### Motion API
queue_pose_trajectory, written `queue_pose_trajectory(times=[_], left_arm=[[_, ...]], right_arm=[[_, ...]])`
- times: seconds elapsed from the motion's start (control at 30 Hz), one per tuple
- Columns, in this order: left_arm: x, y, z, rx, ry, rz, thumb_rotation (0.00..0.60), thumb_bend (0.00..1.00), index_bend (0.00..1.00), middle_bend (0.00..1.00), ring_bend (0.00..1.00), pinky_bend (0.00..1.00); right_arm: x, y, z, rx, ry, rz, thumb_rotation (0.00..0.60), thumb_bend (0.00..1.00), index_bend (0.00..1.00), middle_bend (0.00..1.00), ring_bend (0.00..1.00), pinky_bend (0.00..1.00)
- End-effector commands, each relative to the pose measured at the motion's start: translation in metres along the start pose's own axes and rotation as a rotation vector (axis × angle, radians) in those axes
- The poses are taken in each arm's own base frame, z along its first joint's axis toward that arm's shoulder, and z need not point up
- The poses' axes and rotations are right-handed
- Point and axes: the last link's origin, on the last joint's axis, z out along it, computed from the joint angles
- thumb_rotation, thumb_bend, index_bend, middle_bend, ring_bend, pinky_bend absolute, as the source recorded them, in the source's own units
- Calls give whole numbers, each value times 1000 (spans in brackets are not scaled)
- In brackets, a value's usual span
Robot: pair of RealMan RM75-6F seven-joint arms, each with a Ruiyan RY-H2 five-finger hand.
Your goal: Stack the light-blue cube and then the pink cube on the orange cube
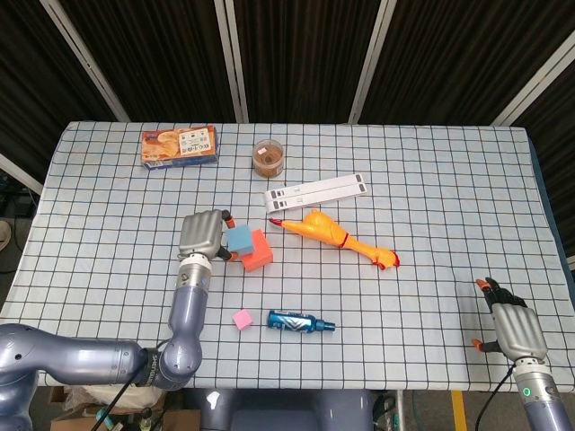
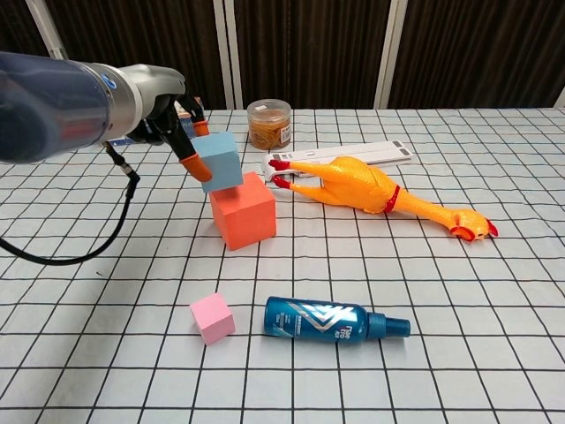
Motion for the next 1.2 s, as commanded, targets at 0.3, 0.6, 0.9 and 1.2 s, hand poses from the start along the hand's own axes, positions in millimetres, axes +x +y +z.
queue_pose_trajectory(times=[0.3, 0.6, 0.9, 1.2], left_arm=[[-8, 6, -2, 45, 52, 10, 600, 262, 543, 961, 875, 1000], [-20, 7, -1, 75, 63, -49, 600, 263, 548, 968, 881, 1000], [-22, 19, -3, 51, 89, -57, 600, 274, 550, 968, 883, 1000], [-24, 20, -6, 63, 89, -40, 600, 276, 554, 972, 888, 1000]], right_arm=[[0, 2, 0, -2, 0, 5, 600, 96, 103, 79, 160, 222], [0, 1, 0, 2, -2, 10, 600, 96, 103, 79, 160, 222], [1, 3, 0, -2, -2, 10, 600, 96, 103, 79, 160, 222], [2, 3, -1, -1, 1, 13, 600, 96, 103, 79, 160, 222]])
